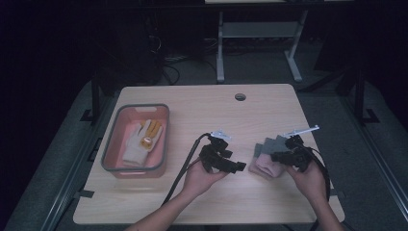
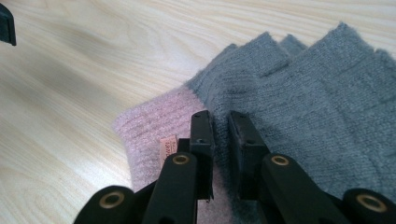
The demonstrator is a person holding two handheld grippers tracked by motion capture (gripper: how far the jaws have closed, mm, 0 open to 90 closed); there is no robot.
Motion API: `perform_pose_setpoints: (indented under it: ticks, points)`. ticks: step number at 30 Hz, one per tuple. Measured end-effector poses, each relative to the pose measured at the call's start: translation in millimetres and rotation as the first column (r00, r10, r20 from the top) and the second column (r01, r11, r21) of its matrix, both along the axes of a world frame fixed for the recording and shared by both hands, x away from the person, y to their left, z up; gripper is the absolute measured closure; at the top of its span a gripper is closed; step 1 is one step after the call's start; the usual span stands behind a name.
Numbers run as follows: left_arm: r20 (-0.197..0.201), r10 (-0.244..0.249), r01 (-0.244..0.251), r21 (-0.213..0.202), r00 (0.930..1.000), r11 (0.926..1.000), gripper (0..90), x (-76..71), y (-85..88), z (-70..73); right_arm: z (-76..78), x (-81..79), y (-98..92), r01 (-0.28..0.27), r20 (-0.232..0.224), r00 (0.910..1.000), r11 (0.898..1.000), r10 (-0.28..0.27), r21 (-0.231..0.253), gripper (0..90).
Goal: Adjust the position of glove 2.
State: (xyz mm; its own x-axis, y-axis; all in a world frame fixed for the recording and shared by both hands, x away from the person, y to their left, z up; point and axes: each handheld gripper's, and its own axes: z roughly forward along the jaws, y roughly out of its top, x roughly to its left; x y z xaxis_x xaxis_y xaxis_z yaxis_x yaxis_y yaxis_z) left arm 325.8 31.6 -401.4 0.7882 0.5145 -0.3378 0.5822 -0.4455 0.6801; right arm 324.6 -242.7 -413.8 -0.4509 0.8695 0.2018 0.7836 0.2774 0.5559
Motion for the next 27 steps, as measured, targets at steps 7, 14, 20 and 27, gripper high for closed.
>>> perform_pose_setpoints:
  ticks: [7, 14, 20, 27]
  points:
    - [-0.009, 0.011, -0.011, 0.000, 0.9999, 0.9999, 27.5, 2.1, -1.0, -1.8, -5.2, 7.3, 7.3, -0.020, -0.024, 0.9995, 1.000, 0.020, 0.014, 80.0]
    - [-0.020, 0.007, -0.007, 0.002, 0.9998, 1.0000, 27.6, 3.5, -2.7, -3.5, -11.2, 10.6, 13.9, -0.051, -0.036, 0.9981, 0.999, 0.051, 0.003, 78.9]
    - [-0.044, 0.006, -0.006, 0.008, 0.9990, 1.0000, 29.1, 5.7, -8.9, -9.0, -15.3, 12.2, 11.2, -0.043, -0.042, 0.9982, 0.999, 0.044, 0.017, 73.2]
    - [-0.063, -0.002, 0.002, -0.003, 0.9980, 1.0000, 32.2, 10.0, -18.4, -12.9, -10.6, 10.2, -0.2, -0.009, -0.033, 0.9994, 0.998, 0.011, 0.059, 66.0]
